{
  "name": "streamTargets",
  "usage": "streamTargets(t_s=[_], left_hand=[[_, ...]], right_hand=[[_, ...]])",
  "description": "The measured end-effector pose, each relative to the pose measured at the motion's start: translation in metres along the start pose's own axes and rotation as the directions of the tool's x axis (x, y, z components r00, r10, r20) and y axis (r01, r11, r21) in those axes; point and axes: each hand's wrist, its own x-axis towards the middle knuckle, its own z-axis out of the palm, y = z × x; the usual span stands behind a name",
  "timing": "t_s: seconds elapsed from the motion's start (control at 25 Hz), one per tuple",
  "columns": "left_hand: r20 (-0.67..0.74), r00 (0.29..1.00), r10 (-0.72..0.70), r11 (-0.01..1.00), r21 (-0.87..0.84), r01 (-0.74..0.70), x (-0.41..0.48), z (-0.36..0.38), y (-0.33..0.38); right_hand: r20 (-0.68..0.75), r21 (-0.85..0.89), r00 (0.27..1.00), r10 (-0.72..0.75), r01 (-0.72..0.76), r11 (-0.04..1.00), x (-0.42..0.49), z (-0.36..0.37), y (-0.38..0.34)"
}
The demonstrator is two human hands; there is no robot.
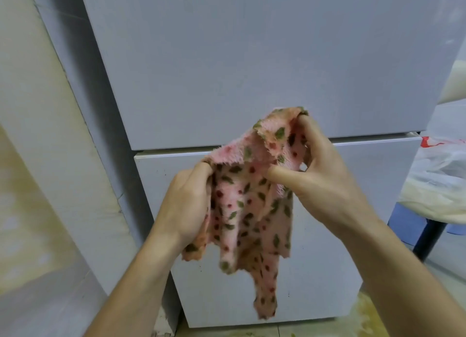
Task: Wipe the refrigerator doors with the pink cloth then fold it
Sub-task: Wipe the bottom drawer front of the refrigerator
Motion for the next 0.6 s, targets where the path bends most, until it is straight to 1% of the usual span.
streamTargets(t_s=[0.08,0.16,0.2,0.24,0.28,0.32,0.36,0.4,0.48,0.52,0.56,0.6], left_hand=[[0.129,0.983,-0.128,0.969,-0.194,0.152,0.004,-0.005,-0.003],[0.253,0.929,-0.269,0.862,-0.366,0.35,0.006,-0.014,-0.005],[0.327,0.893,-0.308,0.795,-0.427,0.431,0.006,-0.02,-0.009],[0.432,0.854,-0.289,0.715,-0.495,0.493,0.005,-0.023,-0.01],[0.535,0.816,-0.221,0.613,-0.575,0.543,0.006,-0.027,-0.015],[0.621,0.774,-0.124,0.498,-0.636,0.59,0.005,-0.029,-0.018],[0.666,0.744,-0.055,0.446,-0.65,0.615,0.004,-0.03,-0.021],[0.691,0.723,-0.025,0.485,-0.624,0.613,0.005,-0.03,-0.025],[0.721,0.69,-0.059,0.672,-0.483,0.562,0.004,-0.032,-0.036],[0.753,0.658,-0.017,0.713,-0.453,0.536,0.004,-0.034,-0.038],[0.765,0.644,0.025,0.731,-0.453,0.51,0.006,-0.038,-0.04],[0.737,0.676,0.015,0.755,-0.451,0.476,0.007,-0.042,-0.042]], right_hand=[[0.092,-0.038,0.994,0.059,-0.055,0.998,0.003,-0.006,0.002],[0.154,-0.049,0.982,0.11,-0.104,0.993,0.004,-0.012,0.006],[0.165,-0.01,0.976,0.139,-0.139,0.99,0.006,-0.014,0.007],[0.177,0.073,0.969,0.171,-0.186,0.98,0.007,-0.015,0.006],[0.198,0.185,0.959,0.205,-0.241,0.953,0.009,-0.016,0.008],[0.225,0.303,0.948,0.227,-0.29,0.908,0.011,-0.016,0.009],[0.239,0.409,0.942,0.234,-0.316,0.856,0.012,-0.017,0.01],[0.243,0.492,0.943,0.228,-0.323,0.809,0.013,-0.019,0.01],[0.242,0.586,0.953,0.182,-0.293,0.756,0.013,-0.02,0.007],[0.233,0.602,0.959,0.159,-0.271,0.751,0.012,-0.02,0.005],[0.214,0.601,0.965,0.151,-0.252,0.759,0.012,-0.022,0.003],[0.189,0.577,0.97,0.15,-0.233,0.782,0.013,-0.023,0.003]])
